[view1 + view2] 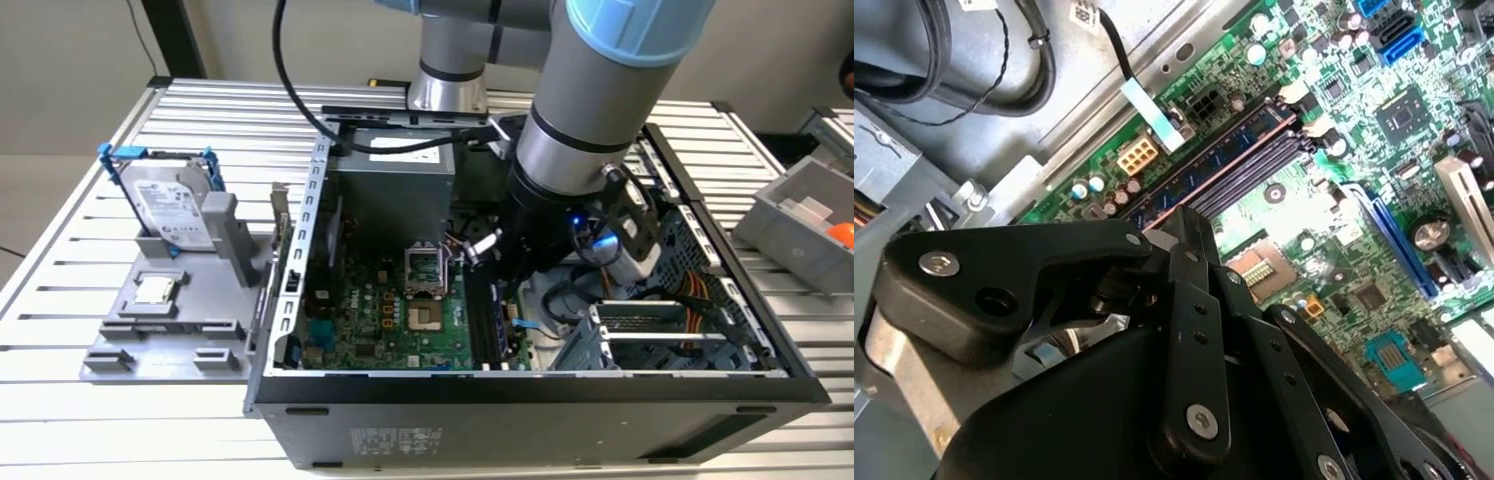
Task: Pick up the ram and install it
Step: 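Press down the ram until it locks into place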
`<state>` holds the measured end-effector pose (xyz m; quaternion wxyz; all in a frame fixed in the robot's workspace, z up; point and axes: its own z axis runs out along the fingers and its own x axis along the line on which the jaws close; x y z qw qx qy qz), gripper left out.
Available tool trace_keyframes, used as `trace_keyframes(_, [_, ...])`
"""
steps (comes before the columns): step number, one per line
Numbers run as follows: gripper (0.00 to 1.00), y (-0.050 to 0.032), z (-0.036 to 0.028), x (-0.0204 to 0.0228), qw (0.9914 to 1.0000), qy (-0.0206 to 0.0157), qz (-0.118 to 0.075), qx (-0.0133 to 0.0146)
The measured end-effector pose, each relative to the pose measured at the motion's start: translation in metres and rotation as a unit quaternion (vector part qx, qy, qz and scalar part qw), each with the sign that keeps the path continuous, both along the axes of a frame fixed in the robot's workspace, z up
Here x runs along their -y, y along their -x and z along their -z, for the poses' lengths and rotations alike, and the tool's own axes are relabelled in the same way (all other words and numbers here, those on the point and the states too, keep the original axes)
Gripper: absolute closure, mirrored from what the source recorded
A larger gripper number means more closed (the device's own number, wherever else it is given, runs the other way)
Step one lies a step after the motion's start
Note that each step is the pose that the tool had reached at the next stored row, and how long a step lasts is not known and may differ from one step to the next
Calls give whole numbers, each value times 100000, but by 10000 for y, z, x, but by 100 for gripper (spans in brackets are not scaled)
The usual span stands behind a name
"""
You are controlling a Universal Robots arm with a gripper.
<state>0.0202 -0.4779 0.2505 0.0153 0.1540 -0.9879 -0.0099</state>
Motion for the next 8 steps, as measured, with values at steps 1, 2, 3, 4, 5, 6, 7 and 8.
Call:
trace_keyframes(1, [100,0,0,0,99999,-2,-422,0])
trace_keyframes(2, [100,0,0,0,99996,-3,-871,2])
trace_keyframes(3, [100,0,0,0,99992,1,-1297,0])
trace_keyframes(4, [100,0,0,0,99986,-2,-1662,2])
trace_keyframes(5, [100,0,0,0,99978,0,-2091,0])
trace_keyframes(6, [100,0,0,0,99968,-2,-2536,0])
trace_keyframes(7, [100,0,0,0,99955,-5,-2987,3])
trace_keyframes(8, [100,0,0,0,99939,0,-3480,0])
